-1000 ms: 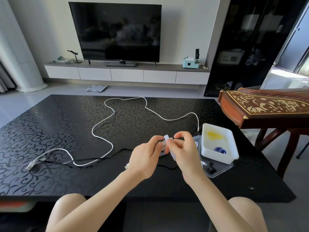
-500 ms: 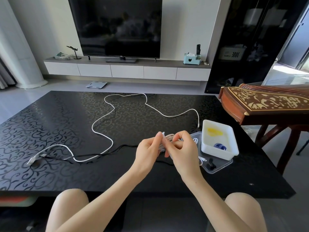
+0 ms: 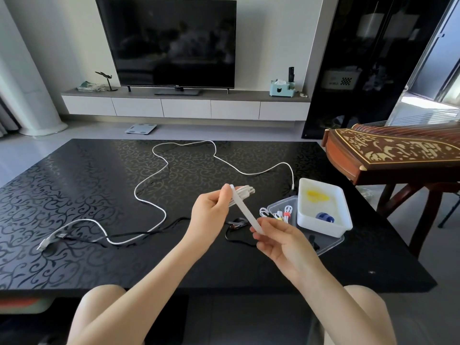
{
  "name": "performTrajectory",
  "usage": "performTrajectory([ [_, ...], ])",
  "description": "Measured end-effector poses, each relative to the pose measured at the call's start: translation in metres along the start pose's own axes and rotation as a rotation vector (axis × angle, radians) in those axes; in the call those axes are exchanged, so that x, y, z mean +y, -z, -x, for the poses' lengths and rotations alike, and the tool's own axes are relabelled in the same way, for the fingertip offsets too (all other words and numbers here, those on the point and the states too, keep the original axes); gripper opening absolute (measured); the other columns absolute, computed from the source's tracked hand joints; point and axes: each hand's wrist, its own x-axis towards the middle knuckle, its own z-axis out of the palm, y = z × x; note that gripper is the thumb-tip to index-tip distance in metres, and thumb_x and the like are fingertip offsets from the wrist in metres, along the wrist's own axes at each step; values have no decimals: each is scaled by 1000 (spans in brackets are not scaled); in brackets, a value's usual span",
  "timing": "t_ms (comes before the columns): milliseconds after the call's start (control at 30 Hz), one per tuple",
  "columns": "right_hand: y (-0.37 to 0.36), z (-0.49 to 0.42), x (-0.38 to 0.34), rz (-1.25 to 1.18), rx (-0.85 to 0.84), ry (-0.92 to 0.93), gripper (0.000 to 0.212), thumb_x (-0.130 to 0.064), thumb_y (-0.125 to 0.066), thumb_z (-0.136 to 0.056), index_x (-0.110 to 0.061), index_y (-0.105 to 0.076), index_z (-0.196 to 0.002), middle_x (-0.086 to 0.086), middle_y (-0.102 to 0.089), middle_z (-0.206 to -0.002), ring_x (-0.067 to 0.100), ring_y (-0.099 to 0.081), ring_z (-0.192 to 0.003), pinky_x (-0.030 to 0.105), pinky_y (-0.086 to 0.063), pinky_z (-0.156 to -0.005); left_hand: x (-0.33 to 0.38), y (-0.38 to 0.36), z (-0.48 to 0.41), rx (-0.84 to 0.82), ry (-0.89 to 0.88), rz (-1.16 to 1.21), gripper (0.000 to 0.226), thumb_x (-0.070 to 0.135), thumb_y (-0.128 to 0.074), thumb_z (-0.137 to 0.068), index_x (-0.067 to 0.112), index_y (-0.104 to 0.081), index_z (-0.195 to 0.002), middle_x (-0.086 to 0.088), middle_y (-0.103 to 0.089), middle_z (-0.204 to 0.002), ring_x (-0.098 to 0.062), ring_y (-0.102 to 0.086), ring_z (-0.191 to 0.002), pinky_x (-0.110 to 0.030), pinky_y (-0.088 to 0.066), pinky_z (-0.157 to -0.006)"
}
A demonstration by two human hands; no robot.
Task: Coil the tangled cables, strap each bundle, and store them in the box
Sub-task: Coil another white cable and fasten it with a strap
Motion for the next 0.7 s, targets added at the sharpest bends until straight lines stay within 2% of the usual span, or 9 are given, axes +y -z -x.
performTrajectory([
  [67,2,-4,1,74,-25,-36,15,-6,-58,-89,-8,-72,-96,10,-74,-92,18,-72,-78,21,-54,-59,4,-1,3,-58,-19,38,54,39,-44,-97,15,-53,-49,-4,-25,-54,-7,-21,-45,-15,-21,-41],
  [133,2,-9,0,204,-28,19,15,-5,-54,-92,-7,-67,-100,10,-74,-89,18,-72,-77,20,-54,-57,6,-1,6,-139,-36,90,57,40,-44,-97,8,-42,-50,3,-25,-50,-7,-22,-45,-15,-22,-43],
  [267,5,-20,-16,570,27,196,15,-2,-53,-93,-2,-66,-100,5,-73,-72,14,-69,-57,16,-47,-43,10,2,16,-328,-75,25,56,39,-41,-99,25,-48,-45,11,-28,-46,-7,-23,-45,-20,-30,-56],
  [333,7,-24,-29,680,41,268,13,-3,-55,-91,-1,-67,-94,7,-71,-69,12,-68,-53,17,-47,-42,12,5,20,-393,-73,-7,53,44,-41,-97,17,-56,-53,10,-27,-46,-8,-23,-46,-24,-31,-60],
  [367,6,-26,-34,707,28,298,11,-5,-58,-91,-3,-68,-89,8,-70,-67,11,-66,-52,18,-48,-43,13,7,22,-418,-77,-23,53,47,-41,-95,9,-64,-66,10,-27,-48,-8,-23,-47,-24,-29,-56],
  [433,5,-27,-45,756,-9,324,10,-7,-63,-88,-8,-69,-80,3,-69,-61,7,-63,-50,18,-48,-43,16,8,24,-445,-107,-55,43,42,-44,-97,12,-71,-83,9,-29,-50,-9,-26,-49,-21,-27,-51],
  [533,1,-28,-59,786,-75,302,6,-8,-67,-85,-5,-68,-80,-1,-67,-55,6,-61,-49,16,-44,-42,20,9,27,-434,-185,-116,28,28,-47,-98,21,-65,-79,11,-37,-52,-6,-31,-50,-15,-29,-50],
  [633,-4,-26,-70,755,-126,288,12,-9,-72,-81,1,-65,-83,1,-67,-56,9,-61,-49,18,-45,-42,21,8,27,-425,-196,-120,24,27,-50,-96,25,-57,-74,0,-36,-53,-11,-29,-49,-16,-27,-46],
  [700,-8,-23,-74,749,-160,289,13,-8,-71,-82,2,-63,-85,1,-66,-55,9,-60,-49,18,-46,-44,20,8,27,-432,-180,-101,24,27,-51,-96,25,-56,-73,3,-32,-50,-11,-26,-47,-18,-24,-45],
])
